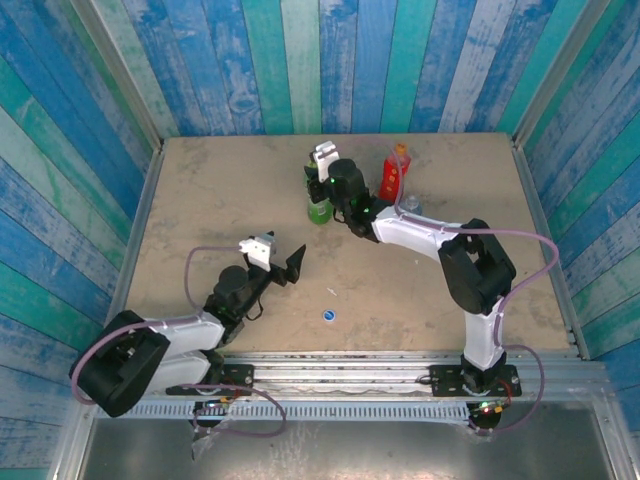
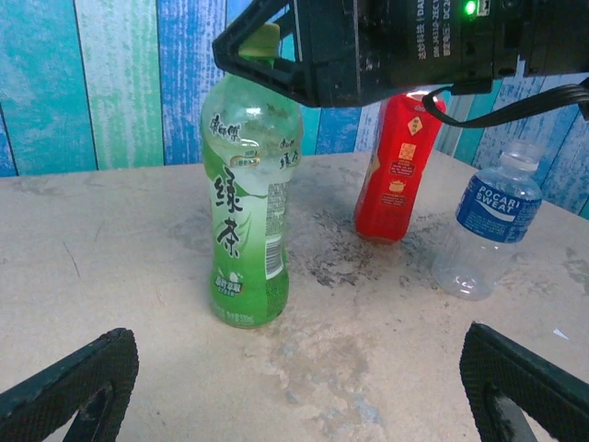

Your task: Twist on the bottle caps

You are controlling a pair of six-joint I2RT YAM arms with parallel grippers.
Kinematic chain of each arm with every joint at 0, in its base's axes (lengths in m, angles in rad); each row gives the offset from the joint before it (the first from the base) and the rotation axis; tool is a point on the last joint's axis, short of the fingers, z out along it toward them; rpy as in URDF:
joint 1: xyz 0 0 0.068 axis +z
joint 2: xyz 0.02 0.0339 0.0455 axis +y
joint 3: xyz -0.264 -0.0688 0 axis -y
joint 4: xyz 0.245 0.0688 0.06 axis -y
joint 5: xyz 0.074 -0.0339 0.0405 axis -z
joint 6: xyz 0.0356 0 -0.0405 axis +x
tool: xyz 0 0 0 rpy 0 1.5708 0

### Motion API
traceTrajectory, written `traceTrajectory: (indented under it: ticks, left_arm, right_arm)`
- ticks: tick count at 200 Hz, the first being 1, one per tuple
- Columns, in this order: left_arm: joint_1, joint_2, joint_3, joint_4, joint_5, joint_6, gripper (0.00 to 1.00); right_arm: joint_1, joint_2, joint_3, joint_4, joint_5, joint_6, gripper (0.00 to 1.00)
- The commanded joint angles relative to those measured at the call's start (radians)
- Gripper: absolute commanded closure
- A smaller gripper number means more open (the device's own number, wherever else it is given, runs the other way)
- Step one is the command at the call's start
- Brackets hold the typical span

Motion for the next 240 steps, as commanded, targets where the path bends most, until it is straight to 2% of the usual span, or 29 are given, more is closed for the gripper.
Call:
traceTrajectory:
  ticks: [1, 19, 43, 82, 132, 152, 166, 199, 240]
  left_arm:
    - [-0.004, -0.022, 0.019, -0.019, -0.016, 0.024, 0.06]
    - [-0.004, -0.017, 0.026, -0.022, 0.008, 0.031, 0.06]
    - [-0.004, -0.014, 0.03, -0.019, 0.04, 0.046, 0.06]
    - [-0.004, -0.003, 0.033, 0.004, 0.099, 0.065, 0.06]
    - [-0.028, 0.02, 0.056, 0.018, 0.255, 0.128, 0.06]
    - [-0.034, 0.028, 0.062, 0.021, 0.279, 0.131, 0.06]
    - [-0.035, 0.038, 0.067, 0.017, 0.288, 0.135, 0.06]
    - [-0.035, 0.047, 0.077, 0.008, 0.301, 0.136, 0.06]
    - [-0.036, 0.039, 0.077, -0.005, 0.302, 0.143, 0.06]
  right_arm:
    - [-0.002, -0.011, -0.007, 0.013, 0.024, -0.006, 0.66]
    - [-0.002, -0.042, -0.012, 0.013, 0.007, -0.018, 0.48]
    - [-0.002, -0.11, -0.043, 0.008, -0.002, -0.029, 0.33]
    - [-0.004, -0.263, -0.174, 0.003, 0.061, -0.023, 0.21]
    - [-0.066, -0.521, -0.404, -0.167, 0.155, 0.04, 0.2]
    - [-0.124, -0.603, -0.444, -0.312, 0.155, 0.084, 0.2]
    - [-0.199, -0.64, -0.46, -0.397, 0.175, 0.099, 0.2]
    - [-0.303, -0.652, -0.468, -0.472, 0.089, 0.111, 0.25]
    - [-0.342, -0.581, -0.441, -0.503, 0.035, 0.1, 0.37]
